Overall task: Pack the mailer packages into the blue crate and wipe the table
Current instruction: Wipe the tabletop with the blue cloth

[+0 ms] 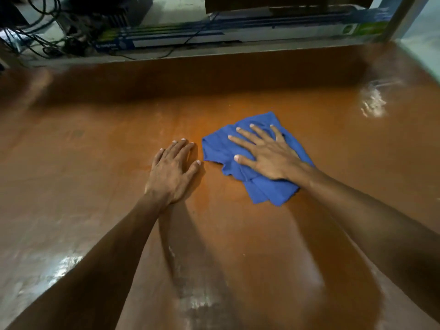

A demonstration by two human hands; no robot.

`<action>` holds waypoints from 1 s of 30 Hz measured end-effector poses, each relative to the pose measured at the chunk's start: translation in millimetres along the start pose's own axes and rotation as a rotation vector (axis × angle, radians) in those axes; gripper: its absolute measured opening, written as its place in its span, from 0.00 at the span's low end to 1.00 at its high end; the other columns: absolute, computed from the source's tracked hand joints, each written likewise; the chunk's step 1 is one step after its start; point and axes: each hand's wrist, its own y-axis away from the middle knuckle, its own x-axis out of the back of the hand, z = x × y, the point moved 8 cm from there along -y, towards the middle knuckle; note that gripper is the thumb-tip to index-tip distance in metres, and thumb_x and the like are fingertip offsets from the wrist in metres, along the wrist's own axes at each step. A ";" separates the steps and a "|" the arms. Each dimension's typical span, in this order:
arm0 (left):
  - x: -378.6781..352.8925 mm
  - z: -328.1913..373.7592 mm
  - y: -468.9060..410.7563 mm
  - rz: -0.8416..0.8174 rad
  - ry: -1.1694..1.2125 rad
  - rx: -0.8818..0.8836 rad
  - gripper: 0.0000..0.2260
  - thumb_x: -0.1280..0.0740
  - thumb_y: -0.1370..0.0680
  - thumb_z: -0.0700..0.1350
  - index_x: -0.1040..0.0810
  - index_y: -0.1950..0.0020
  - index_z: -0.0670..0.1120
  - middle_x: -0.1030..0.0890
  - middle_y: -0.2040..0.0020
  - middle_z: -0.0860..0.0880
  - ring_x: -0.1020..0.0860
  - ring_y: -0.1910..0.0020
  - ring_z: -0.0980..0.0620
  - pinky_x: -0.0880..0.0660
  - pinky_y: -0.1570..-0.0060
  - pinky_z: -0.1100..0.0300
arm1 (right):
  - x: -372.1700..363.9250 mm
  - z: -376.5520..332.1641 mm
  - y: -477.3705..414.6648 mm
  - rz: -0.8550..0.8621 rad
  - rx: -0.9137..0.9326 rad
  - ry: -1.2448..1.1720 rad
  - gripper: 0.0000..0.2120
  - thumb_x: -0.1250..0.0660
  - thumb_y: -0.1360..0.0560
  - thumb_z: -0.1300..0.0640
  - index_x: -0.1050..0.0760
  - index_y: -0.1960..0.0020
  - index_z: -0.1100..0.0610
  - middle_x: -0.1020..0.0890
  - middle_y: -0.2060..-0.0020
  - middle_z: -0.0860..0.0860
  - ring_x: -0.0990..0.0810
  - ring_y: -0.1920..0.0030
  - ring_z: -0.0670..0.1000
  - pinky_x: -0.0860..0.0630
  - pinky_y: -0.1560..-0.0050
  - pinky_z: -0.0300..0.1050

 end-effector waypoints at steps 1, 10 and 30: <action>0.6 1.0 1.9 -0.007 -0.030 -0.006 0.28 0.50 0.20 0.65 0.39 0.23 0.56 0.39 0.21 0.53 0.44 0.22 0.52 0.48 0.24 0.47 | -0.7 8.4 13.2 0.016 -0.049 0.001 0.32 0.62 0.24 0.28 0.59 0.23 0.34 0.55 0.21 0.39 0.58 0.21 0.50 0.60 0.26 0.67; 7.6 48.8 77.6 -0.038 0.025 -0.017 0.29 0.51 0.18 0.62 0.44 0.20 0.51 0.45 0.19 0.50 0.50 0.20 0.52 0.54 0.23 0.44 | -13.5 -47.9 135.9 0.033 -0.048 0.024 0.32 0.63 0.24 0.28 0.63 0.22 0.36 0.57 0.21 0.40 0.59 0.21 0.49 0.60 0.25 0.67; 13.5 56.2 235.2 -0.130 -0.070 -0.071 0.28 0.58 0.19 0.64 0.51 0.19 0.57 0.50 0.19 0.53 0.52 0.20 0.49 0.53 0.23 0.46 | -26.5 -105.9 339.5 0.024 -0.300 0.019 0.30 0.61 0.23 0.30 0.62 0.23 0.35 0.58 0.22 0.37 0.60 0.21 0.49 0.61 0.25 0.67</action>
